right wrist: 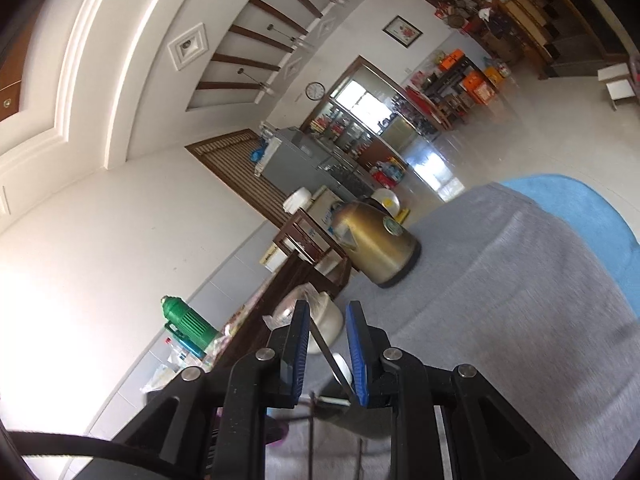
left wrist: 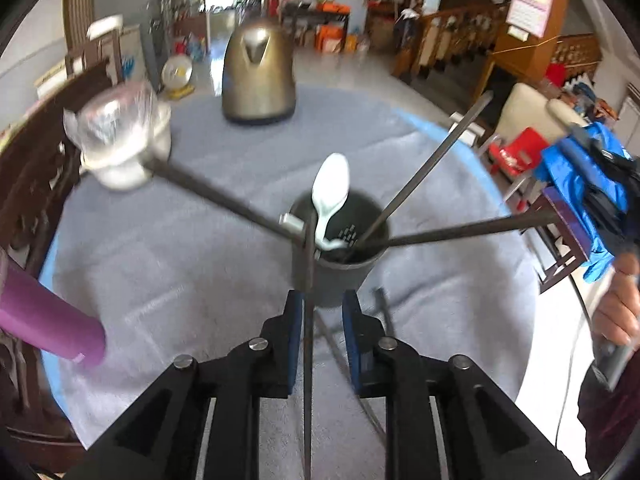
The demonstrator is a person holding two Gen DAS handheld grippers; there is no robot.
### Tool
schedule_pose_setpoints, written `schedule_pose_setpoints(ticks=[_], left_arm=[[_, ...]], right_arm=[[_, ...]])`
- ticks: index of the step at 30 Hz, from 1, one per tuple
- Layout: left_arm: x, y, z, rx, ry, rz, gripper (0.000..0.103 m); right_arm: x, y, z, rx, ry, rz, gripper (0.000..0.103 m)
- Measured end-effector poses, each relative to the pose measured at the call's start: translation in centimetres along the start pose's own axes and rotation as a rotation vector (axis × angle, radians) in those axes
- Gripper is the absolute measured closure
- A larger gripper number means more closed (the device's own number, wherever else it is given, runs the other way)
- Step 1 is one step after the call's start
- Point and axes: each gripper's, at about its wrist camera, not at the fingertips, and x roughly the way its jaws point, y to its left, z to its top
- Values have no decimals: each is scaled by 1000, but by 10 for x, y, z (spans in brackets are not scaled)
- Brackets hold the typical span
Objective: Organize utensils
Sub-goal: 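Open the right tool over the cup while the left tool releases its chopstick there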
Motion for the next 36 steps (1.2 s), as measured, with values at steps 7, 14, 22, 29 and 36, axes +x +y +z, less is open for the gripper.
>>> schedule_pose_setpoints(ticks=[7,14,22,29,36], left_arm=[[39,8,5,-44,72,-6,91],[5,8,6,-57,-9,-42,97],[-90,-16,36,-16,-243,-79,97],[-143,-23,64,-76,-500,-8,97],[-119,-18,73,-181,-669,146,97]], right_arm=[[-8,-23,-24,43,45,-49,81],[-18,-34,-28,54,37,-65,81],[-13,-33,-39,48,60,-53,81],[-12,-34,-45,56,71,-55,81],[-13,-30,-49,39,82,-65,81]])
